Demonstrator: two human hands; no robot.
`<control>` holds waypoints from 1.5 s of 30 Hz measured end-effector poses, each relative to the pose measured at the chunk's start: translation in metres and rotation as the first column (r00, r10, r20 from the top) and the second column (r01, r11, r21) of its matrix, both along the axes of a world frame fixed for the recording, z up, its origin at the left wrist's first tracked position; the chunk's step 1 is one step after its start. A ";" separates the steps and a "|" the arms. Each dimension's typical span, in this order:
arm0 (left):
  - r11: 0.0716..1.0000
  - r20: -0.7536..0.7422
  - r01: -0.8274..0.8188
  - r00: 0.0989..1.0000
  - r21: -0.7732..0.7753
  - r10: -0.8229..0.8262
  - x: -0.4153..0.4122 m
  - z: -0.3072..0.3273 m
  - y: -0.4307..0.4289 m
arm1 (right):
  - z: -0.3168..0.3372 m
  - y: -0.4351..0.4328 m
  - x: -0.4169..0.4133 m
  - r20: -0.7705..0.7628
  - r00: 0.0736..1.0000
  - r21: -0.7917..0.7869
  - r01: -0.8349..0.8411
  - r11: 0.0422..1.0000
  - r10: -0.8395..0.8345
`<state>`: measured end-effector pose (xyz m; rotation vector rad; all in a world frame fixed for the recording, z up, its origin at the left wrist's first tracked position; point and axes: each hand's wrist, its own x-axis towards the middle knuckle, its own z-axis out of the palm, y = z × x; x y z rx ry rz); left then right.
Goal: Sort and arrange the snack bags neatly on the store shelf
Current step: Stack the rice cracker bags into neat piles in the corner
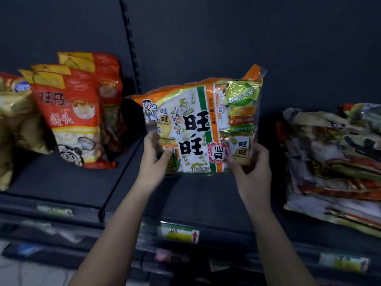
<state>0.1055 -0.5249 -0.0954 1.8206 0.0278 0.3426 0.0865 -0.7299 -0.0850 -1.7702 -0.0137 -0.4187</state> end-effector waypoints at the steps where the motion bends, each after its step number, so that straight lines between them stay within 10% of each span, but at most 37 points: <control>1: 1.000 -0.013 -0.001 1.000 -0.023 0.001 -0.002 -0.006 0.002 | -0.010 0.005 -0.001 -0.017 1.000 0.021 0.007 1.000 -0.007; 14: 0.996 -0.110 0.026 0.994 0.088 -0.017 -0.001 -0.044 0.013 | -0.066 -0.008 0.017 -0.283 0.956 0.116 -0.049 0.992 0.081; 45: 0.984 0.032 -0.053 0.998 0.171 0.048 0.123 -0.079 0.077 | -0.074 0.067 0.145 -0.141 0.988 0.042 0.073 0.996 -0.066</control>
